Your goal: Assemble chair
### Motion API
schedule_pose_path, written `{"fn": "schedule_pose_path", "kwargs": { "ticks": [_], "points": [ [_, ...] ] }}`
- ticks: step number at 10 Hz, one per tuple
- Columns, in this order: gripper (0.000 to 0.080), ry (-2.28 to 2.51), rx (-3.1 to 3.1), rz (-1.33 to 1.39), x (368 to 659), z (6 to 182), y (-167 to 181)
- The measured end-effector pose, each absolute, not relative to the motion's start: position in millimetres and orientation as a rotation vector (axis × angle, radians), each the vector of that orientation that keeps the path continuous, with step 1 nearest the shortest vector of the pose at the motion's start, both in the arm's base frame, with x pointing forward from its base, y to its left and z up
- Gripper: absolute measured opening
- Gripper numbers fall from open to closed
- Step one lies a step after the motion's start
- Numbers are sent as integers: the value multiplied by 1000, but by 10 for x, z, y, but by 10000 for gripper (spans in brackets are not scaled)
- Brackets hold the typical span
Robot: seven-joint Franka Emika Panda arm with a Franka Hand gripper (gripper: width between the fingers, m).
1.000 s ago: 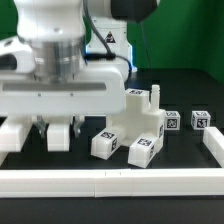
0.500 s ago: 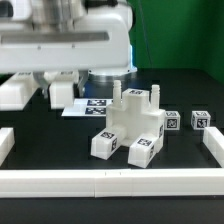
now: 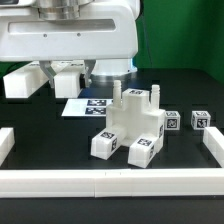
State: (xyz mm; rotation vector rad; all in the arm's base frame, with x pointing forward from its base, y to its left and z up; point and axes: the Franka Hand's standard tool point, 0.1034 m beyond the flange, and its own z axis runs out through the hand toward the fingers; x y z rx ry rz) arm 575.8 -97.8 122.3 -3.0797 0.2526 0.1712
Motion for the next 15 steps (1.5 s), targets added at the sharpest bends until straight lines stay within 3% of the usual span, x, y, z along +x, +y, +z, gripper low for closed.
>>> {"fn": "schedule_pose_path", "kwargs": {
  "ticks": [2, 6, 9, 12, 15],
  "points": [
    [284, 622, -3024, 187, 5680, 1254, -898],
    [284, 755, -2981, 179, 5728, 1527, -436],
    [284, 898, -2966, 208, 5775, 1405, -30],
    [284, 857, -2976, 206, 5776, 1387, -37],
    [284, 827, -2988, 178, 5740, 1340, 229]
  ]
}}
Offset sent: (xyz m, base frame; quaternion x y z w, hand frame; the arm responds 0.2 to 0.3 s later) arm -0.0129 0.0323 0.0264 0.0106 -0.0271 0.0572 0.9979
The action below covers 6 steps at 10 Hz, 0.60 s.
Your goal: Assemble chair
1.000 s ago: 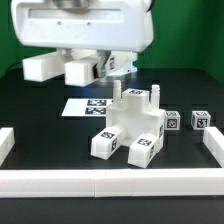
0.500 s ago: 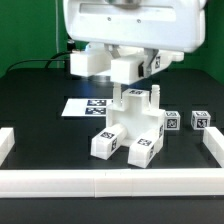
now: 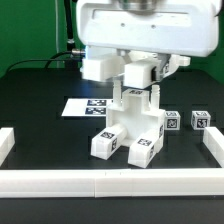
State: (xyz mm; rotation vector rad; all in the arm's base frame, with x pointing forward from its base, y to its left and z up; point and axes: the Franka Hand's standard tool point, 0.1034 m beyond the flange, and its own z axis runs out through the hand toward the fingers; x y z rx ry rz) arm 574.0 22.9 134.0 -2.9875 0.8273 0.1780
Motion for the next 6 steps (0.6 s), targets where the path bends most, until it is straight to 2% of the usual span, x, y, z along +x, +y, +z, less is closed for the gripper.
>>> {"fn": "schedule_pose_path", "kwargs": {
  "ticks": [6],
  "points": [
    [284, 801, -2997, 167, 5724, 1304, 233]
  ]
}}
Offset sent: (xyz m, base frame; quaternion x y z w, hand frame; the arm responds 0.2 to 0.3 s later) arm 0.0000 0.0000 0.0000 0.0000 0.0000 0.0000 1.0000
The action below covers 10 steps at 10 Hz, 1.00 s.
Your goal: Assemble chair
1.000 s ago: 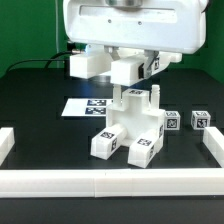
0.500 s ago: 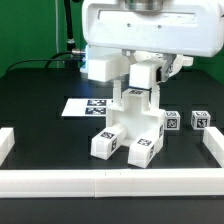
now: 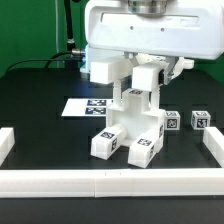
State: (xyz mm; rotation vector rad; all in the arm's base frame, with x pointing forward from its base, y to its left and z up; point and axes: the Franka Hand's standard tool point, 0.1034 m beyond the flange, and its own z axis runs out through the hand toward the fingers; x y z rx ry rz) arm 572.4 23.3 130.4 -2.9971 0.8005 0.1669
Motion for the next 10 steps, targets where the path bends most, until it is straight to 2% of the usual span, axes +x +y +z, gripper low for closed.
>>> {"fn": "schedule_pose_path", "kwargs": {
  "ticks": [10],
  "points": [
    [284, 797, -3002, 177, 5647, 1223, 239]
  ]
}}
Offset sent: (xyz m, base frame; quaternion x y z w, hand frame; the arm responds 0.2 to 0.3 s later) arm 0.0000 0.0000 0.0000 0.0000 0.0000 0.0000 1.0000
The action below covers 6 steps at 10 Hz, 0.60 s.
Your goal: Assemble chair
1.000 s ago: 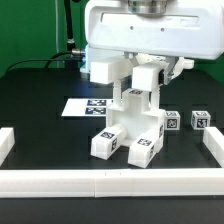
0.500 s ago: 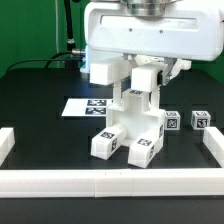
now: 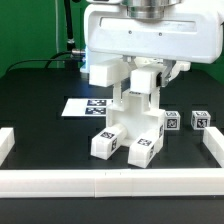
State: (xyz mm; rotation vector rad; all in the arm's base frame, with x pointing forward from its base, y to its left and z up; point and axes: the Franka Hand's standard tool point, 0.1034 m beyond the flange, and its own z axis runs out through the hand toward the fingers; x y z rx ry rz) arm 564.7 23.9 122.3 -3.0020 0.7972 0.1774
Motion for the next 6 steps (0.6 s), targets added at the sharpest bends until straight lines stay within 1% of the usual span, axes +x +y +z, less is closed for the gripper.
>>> {"fn": "schedule_pose_path", "kwargs": {
  "ticks": [6],
  "points": [
    [284, 798, -3004, 180, 5648, 1202, 237]
  ]
}}
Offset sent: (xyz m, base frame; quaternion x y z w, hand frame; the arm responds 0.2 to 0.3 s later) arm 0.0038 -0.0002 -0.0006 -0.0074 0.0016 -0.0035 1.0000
